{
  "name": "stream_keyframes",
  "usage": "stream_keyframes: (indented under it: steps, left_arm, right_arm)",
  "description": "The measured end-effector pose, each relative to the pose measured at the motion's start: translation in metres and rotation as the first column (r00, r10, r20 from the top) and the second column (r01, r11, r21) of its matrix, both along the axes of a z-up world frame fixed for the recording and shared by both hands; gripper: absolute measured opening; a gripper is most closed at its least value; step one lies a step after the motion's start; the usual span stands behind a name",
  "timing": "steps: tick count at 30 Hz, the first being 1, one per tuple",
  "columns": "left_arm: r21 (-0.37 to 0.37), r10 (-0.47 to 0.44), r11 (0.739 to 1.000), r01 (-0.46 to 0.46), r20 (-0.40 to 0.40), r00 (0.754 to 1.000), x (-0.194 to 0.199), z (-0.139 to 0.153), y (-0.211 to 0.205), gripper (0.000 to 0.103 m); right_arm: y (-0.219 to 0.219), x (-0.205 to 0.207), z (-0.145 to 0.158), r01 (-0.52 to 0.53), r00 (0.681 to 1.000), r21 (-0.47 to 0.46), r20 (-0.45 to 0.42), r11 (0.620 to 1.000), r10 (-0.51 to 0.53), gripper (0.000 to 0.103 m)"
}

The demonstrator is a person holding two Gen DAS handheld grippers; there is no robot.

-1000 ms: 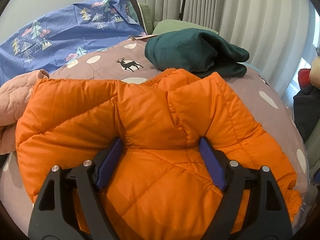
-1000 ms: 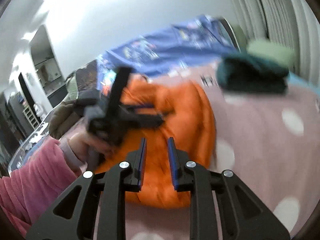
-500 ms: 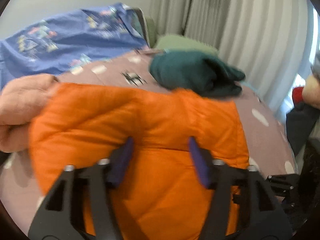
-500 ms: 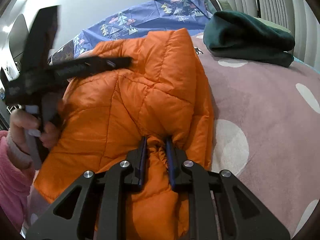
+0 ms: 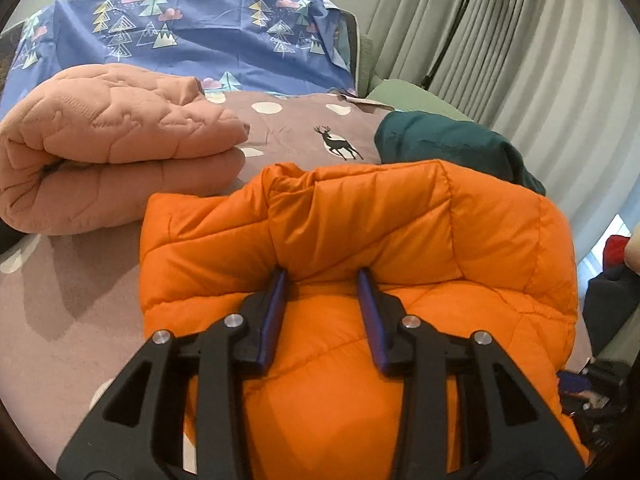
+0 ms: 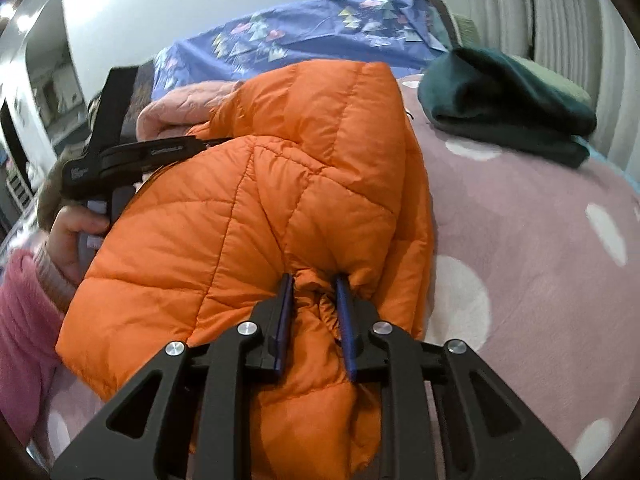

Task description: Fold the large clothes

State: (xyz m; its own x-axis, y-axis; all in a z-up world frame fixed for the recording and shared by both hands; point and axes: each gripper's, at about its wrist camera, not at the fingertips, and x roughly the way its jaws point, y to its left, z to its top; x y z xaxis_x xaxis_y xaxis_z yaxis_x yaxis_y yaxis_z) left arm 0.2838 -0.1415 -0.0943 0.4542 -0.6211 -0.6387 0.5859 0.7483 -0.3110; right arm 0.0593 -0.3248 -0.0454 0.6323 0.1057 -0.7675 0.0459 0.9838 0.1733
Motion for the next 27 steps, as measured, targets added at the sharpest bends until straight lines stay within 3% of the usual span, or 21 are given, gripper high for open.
stream_keyframes:
  steps: [2, 4, 9, 12, 13, 15, 16, 17, 18, 20, 27]
  left_arm:
    - [-0.025, -0.001, 1.0, 0.001, -0.004, 1.0, -0.001, -0.001, 0.005, 0.038]
    - [-0.039, -0.004, 0.999, 0.004, -0.006, 1.0, -0.001, 0.0, 0.007, 0.038]
    - [-0.028, -0.014, 1.0, 0.014, 0.009, 1.0, -0.002, 0.002, 0.008, 0.038]
    - [-0.016, -0.014, 1.0, 0.014, 0.026, 1.0, -0.006, 0.002, 0.009, 0.039]
    - [-0.009, -0.013, 1.0, 0.013, 0.037, 0.999, -0.007, 0.003, 0.01, 0.039]
    - [0.004, -0.01, 1.0, 0.01, 0.055, 0.998, -0.01, 0.004, 0.011, 0.04]
    - [0.008, -0.012, 1.0, 0.012, 0.065, 0.998, -0.011, 0.004, 0.011, 0.041]
    - [0.014, -0.015, 1.0, 0.014, 0.072, 0.997, -0.011, 0.004, 0.01, 0.041]
    - [0.025, -0.013, 1.0, 0.011, 0.085, 0.996, -0.012, 0.005, 0.009, 0.041]
    - [0.033, -0.016, 0.999, 0.014, 0.088, 0.996, -0.011, 0.004, 0.007, 0.042]
    - [0.016, -0.013, 1.0, 0.012, 0.075, 0.997, -0.008, 0.004, 0.011, 0.043]
  right_arm:
    - [-0.003, -0.002, 0.02, -0.021, 1.0, 0.008, 0.0, 1.0, 0.021, 0.03]
    - [-0.005, -0.002, 0.052, -0.035, 0.997, -0.013, 0.066, 0.999, 0.036, 0.045]
    - [0.001, 0.041, 0.086, -0.056, 0.982, -0.104, 0.176, 0.993, 0.074, 0.046]
    - [0.002, 0.087, 0.067, -0.069, 0.983, -0.123, 0.162, 0.99, 0.089, 0.044]
    - [0.0, 0.101, 0.055, -0.053, 0.986, -0.154, 0.146, 0.987, 0.076, 0.038]
    - [-0.006, 0.131, 0.016, 0.03, 0.996, -0.282, 0.089, 0.959, -0.005, 0.035]
    - [-0.013, 0.141, -0.007, 0.055, 0.996, -0.303, 0.077, 0.951, -0.034, 0.035]
    - [-0.02, 0.144, -0.02, 0.068, 0.996, -0.271, 0.072, 0.96, -0.05, 0.035]
    - [-0.033, 0.145, -0.034, 0.087, 0.995, -0.169, 0.063, 0.982, -0.077, 0.036]
    - [-0.049, 0.142, -0.042, 0.093, 0.994, -0.06, 0.063, 0.994, -0.09, 0.037]
    - [-0.056, 0.139, -0.051, 0.076, 0.995, 0.007, 0.069, 0.997, -0.076, 0.038]
